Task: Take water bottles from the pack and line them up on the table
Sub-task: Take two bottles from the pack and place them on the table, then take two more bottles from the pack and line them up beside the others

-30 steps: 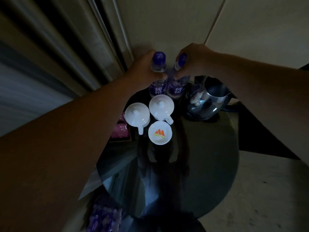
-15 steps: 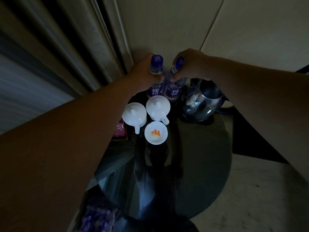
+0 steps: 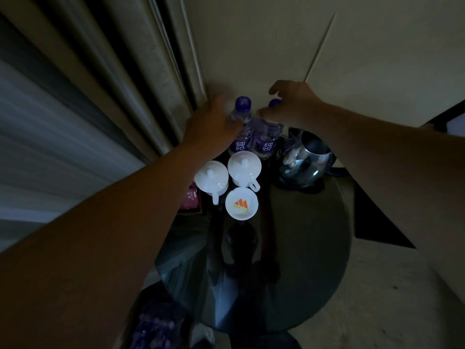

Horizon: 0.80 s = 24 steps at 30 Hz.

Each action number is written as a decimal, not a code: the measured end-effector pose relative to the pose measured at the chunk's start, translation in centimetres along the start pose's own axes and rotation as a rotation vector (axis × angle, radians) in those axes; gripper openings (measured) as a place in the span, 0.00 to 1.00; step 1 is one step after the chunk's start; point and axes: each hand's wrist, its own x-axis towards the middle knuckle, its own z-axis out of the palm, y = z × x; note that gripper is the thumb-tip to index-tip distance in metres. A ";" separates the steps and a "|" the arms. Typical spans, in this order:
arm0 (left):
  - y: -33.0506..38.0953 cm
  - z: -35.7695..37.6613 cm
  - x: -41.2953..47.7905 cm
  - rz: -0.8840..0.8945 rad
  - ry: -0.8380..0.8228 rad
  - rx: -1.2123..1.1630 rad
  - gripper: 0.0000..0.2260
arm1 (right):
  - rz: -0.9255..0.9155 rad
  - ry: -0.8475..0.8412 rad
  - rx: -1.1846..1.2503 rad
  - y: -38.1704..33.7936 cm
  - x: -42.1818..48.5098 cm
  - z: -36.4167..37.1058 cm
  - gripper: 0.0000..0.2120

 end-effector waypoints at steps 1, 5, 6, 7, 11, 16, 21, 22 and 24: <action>0.1 -0.5 -0.3 0.027 0.049 0.108 0.25 | -0.044 0.078 -0.134 -0.5 -0.8 -0.3 0.28; 0.5 -2.7 -2.9 0.137 0.084 0.316 0.25 | -0.196 0.313 -0.432 -3.4 -4.6 -0.8 0.26; 0.4 -3.3 -3.9 0.142 0.041 0.342 0.27 | -0.188 0.319 -0.418 -4.3 -5.8 -0.9 0.27; 0.4 -4.0 -5.1 0.143 -0.007 0.363 0.29 | -0.168 0.303 -0.395 -5.2 -7.1 -0.9 0.27; -0.1 -7.6 -12.3 0.215 -0.030 0.434 0.28 | -0.109 0.219 -0.362 -8.9 -14.2 -0.4 0.29; -1.1 -12.4 -23.8 0.155 0.042 0.418 0.31 | -0.112 0.261 -0.378 -14.7 -25.5 0.6 0.30; -1.4 -17.1 -34.0 0.134 0.084 0.392 0.32 | -0.083 0.259 -0.312 -19.2 -36.1 1.9 0.33; -1.7 -16.8 -34.6 0.131 0.073 0.382 0.31 | -0.087 0.251 -0.301 -19.0 -36.7 2.6 0.34; -1.9 -18.4 -37.4 0.121 0.058 0.379 0.32 | -0.096 0.262 -0.297 -20.2 -39.9 2.8 0.35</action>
